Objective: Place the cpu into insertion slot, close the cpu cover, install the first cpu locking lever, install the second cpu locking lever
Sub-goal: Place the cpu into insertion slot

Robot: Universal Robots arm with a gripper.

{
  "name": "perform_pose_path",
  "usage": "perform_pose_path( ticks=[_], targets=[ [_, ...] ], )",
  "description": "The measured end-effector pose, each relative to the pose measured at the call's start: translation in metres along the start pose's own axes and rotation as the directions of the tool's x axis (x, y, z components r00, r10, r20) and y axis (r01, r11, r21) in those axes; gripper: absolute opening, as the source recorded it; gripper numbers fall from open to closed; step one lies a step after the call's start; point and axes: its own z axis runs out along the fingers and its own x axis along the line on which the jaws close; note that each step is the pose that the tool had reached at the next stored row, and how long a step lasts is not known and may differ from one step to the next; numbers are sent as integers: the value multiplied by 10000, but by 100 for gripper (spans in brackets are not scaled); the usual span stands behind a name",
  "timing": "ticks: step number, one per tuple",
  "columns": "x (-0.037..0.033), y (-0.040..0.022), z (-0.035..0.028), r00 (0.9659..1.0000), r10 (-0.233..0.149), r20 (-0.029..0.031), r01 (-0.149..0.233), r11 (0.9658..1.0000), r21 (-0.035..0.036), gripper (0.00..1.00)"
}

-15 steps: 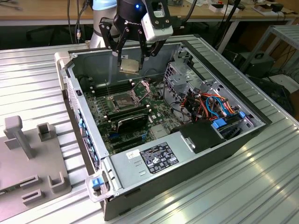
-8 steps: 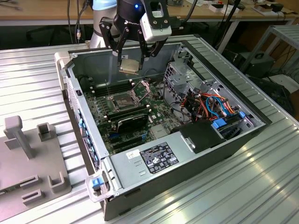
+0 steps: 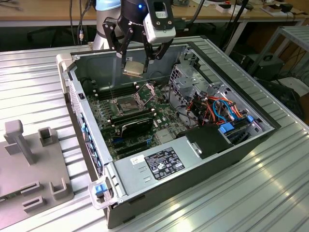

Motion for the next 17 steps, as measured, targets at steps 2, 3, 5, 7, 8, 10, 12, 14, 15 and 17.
perform_pose_path(
  ticks=[2,3,5,7,8,10,12,14,15,17],
  targets=[
    [0,0,0,10000,97,4,-97,10000,2,55],
    [0,0,0,9999,138,6,-138,9999,3,55],
    [0,0,1,9997,228,10,-228,9997,5,55],
    [0,0,1,9995,319,14,-319,9995,7,55],
    [0,0,1,9994,355,16,-355,9994,8,55],
    [0,0,1,9991,422,19,-422,9991,10,55],
    [0,0,1,9991,432,20,-432,9991,9,55],
    [0,0,1,9991,433,20,-433,9991,10,55],
    [0,0,1,9991,433,20,-433,9991,10,55],
    [0,0,1,9991,433,20,-433,9991,10,55]
  ],
)
